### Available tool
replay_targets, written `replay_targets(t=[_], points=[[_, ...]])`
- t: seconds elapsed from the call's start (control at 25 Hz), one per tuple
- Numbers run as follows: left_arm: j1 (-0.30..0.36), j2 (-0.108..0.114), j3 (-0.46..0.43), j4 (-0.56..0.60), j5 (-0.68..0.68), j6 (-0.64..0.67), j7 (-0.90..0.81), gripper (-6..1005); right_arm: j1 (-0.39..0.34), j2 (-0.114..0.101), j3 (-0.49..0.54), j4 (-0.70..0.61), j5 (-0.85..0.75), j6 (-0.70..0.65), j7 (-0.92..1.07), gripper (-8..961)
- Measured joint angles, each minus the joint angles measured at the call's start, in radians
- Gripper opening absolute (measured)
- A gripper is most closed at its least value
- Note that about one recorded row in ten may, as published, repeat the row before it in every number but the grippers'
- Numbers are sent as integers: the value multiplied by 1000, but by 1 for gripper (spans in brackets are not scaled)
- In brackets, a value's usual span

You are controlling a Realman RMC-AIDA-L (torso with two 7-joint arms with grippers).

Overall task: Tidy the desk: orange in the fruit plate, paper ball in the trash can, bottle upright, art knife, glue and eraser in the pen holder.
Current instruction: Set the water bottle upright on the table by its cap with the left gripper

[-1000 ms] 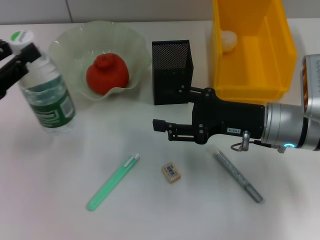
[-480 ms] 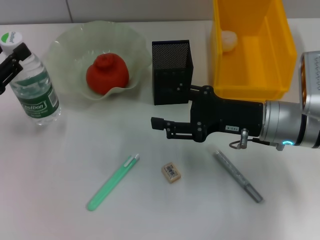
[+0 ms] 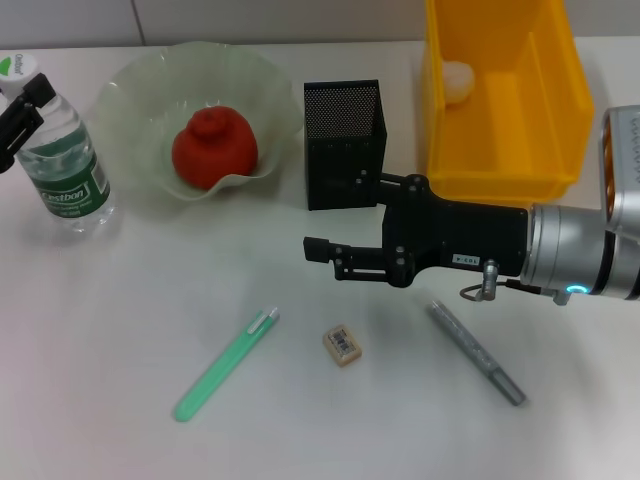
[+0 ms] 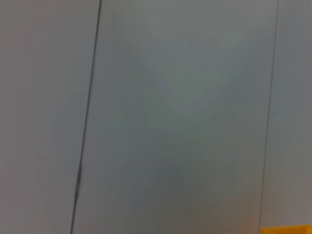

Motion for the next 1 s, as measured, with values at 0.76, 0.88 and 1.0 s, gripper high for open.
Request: replay_targets(t=[0.76, 0.88, 1.0], points=[[5, -9, -17, -30, -1, -30, 15, 443, 4, 0, 0, -3, 11, -2, 1, 760], [3, -14, -17, -30, 0, -39, 15, 443, 4, 0, 0, -1, 11, -2, 1, 760], [2, -16, -17, -31, 1, -46, 15, 442, 2, 0, 0, 0, 11, -2, 1, 760]])
